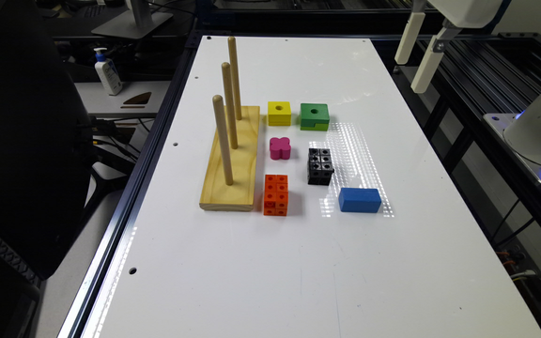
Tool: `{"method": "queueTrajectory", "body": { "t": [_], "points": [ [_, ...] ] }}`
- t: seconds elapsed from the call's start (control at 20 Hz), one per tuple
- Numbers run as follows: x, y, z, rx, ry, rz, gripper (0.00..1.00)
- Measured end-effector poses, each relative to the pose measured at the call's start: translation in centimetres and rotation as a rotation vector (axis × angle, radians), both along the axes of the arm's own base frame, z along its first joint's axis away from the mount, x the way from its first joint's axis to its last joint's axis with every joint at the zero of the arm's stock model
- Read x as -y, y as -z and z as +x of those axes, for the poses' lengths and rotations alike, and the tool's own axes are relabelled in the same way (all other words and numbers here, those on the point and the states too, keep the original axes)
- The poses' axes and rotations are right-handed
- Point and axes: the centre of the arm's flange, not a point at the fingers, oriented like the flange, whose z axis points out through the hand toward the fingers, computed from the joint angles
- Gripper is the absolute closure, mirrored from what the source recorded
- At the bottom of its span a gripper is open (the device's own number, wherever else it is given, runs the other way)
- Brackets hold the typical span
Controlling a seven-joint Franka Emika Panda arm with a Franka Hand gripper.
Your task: Pick up pink flower.
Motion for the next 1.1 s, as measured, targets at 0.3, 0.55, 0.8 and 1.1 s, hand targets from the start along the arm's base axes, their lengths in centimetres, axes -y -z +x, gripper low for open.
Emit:
{"method": "queueTrajectory", "body": {
  "t": [0.3, 0.55, 0.8, 1.1],
  "points": [
    [-0.1, -0.4, 1.0, 0.007, -0.002, 0.0, 0.0],
    [-0.1, 0.1, 2.5, 0.01, -0.003, 0.0, 0.0],
    [-0.1, 0.4, 4.4, 0.008, -0.003, 0.001, 0.0],
    [-0.1, 0.5, 6.3, 0.001, -0.003, 0.001, 0.0]
  ]
}}
